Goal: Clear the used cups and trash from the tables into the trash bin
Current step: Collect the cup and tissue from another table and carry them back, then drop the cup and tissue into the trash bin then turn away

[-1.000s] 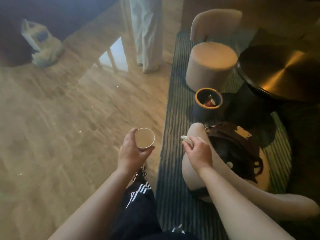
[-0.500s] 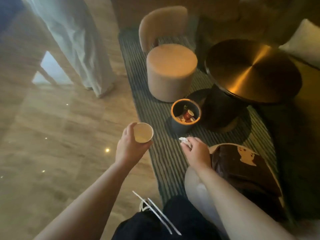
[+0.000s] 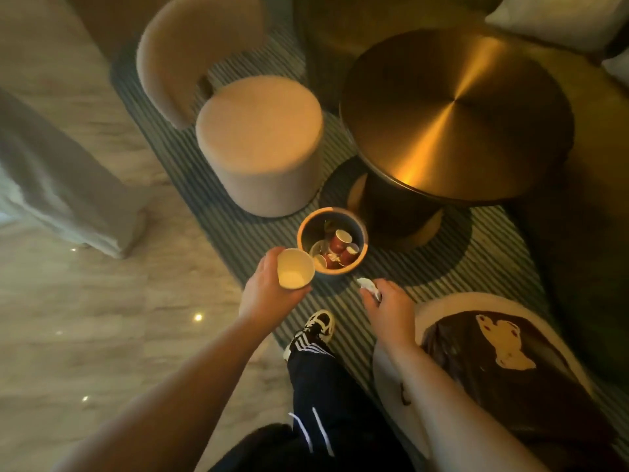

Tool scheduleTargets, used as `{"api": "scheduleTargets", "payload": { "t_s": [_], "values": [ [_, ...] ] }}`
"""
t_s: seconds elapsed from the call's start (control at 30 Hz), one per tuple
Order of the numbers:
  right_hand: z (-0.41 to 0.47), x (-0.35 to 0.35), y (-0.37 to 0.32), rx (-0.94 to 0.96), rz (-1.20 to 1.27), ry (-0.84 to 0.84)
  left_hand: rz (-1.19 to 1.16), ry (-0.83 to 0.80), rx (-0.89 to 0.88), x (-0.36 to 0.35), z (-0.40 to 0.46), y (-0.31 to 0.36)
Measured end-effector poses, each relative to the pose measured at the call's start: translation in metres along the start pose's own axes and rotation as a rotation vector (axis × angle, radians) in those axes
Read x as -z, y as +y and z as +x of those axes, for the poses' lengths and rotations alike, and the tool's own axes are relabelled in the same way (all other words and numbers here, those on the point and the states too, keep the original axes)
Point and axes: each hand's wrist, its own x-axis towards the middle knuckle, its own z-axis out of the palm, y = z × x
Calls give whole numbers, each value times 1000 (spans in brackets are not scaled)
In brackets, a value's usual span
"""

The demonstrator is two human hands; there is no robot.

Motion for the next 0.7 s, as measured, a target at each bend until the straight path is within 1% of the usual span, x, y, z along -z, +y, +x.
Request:
{"api": "scheduleTargets", "payload": {
  "t_s": [0.13,0.2,0.3,0.43,0.6,0.67,0.7],
  "values": [
    [61,-8,-4,-98,-6,-28,40,-139,27,-13,87,-7],
    [90,-8,-3,-147,-21,-32,21,-182,37,-21,126,-11],
    [124,-15,3,-156,-50,-63,-10,-214,53,-38,172,-18],
    [156,-39,8,-204,-38,-81,-11,-277,92,-69,218,-36],
    [189,-90,17,-291,34,-54,-127,-325,181,-108,264,-67],
    [202,-111,24,-331,46,-29,-129,-333,165,-118,278,-79],
    [207,-121,27,-355,51,-22,-108,-331,131,-122,283,-85]
  ]
}}
